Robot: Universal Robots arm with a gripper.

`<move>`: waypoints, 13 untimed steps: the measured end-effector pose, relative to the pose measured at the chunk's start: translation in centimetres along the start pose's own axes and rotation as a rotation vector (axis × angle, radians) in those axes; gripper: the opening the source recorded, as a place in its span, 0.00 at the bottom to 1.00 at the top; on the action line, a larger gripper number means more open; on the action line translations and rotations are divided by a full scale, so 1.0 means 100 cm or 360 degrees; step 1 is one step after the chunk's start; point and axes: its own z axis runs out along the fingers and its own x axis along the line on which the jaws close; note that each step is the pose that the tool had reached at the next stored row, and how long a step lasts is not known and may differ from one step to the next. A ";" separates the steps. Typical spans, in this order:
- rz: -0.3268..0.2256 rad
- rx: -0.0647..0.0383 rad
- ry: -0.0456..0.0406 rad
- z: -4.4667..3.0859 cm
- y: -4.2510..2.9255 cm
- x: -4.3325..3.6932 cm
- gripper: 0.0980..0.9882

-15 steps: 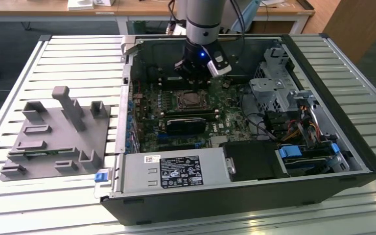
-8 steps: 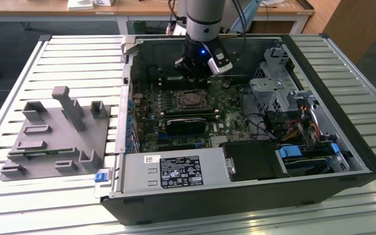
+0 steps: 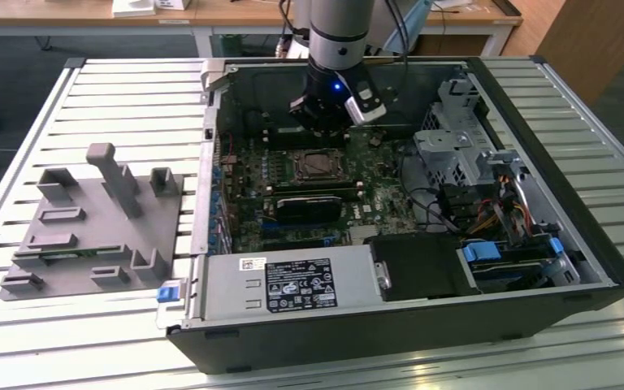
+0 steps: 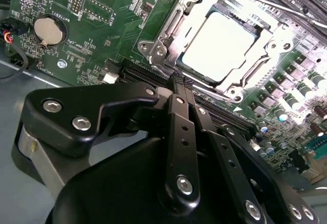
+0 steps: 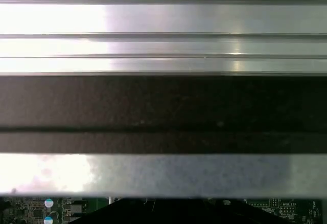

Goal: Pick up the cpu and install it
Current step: 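Install the second cpu locking lever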

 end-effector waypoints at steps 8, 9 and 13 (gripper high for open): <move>0.0000 0.0000 0.0000 -0.0001 -0.0022 0.0000 0.01; 0.0000 0.0000 0.0000 -0.0001 -0.0026 -0.0001 0.01; 0.0000 0.0000 0.0000 -0.0006 -0.0028 0.0000 0.01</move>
